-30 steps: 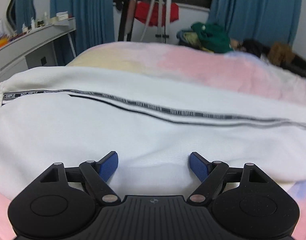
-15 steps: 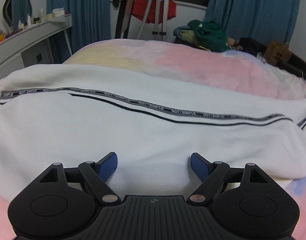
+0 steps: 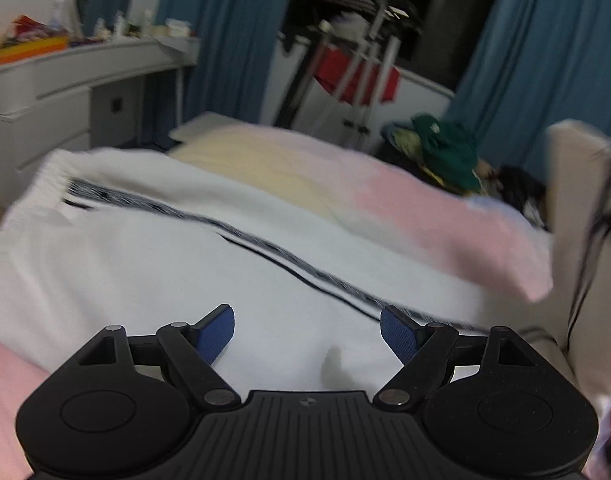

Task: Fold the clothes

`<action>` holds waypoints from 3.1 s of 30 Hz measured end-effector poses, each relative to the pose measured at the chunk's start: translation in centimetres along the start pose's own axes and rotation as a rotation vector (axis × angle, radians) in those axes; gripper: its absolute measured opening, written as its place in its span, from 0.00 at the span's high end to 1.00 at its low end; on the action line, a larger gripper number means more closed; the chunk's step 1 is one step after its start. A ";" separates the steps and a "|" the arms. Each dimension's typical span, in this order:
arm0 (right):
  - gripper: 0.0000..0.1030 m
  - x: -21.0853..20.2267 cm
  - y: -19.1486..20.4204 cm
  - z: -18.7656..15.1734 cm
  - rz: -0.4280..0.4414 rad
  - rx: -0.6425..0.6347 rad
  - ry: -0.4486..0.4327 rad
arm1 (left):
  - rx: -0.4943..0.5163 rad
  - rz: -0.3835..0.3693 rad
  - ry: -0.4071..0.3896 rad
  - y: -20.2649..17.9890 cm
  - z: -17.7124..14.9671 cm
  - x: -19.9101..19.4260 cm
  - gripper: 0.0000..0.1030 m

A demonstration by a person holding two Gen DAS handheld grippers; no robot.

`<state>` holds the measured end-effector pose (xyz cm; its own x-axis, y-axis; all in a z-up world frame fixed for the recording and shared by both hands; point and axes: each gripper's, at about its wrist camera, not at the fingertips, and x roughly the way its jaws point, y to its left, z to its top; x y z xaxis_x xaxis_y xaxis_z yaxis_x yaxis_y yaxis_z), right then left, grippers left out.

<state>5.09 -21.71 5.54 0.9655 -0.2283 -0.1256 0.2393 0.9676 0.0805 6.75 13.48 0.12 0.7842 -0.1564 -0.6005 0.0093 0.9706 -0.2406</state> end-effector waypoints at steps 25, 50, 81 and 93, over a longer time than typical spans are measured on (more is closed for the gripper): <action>0.37 -3.8 4.6 -6.9 0.546 -0.224 0.520 | -0.073 -0.171 0.010 0.0 -0.6 0.5 0.20; 0.34 -3.0 -9.2 -7.5 0.151 0.040 0.522 | 0.023 -0.288 0.138 -5.5 -4.4 7.0 0.54; 0.35 -3.0 -8.7 -8.1 0.180 0.025 0.499 | -0.252 -0.329 0.189 -0.2 -4.3 4.1 0.52; 0.36 -3.5 -8.8 -7.9 0.176 0.036 0.498 | -0.762 -0.070 -0.015 10.9 -3.6 -3.3 0.19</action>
<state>-1.17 -28.54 -2.57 0.8272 0.0247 -0.5613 0.0900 0.9803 0.1757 2.01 23.95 -3.27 0.8057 -0.2050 -0.5557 -0.3675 0.5628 -0.7404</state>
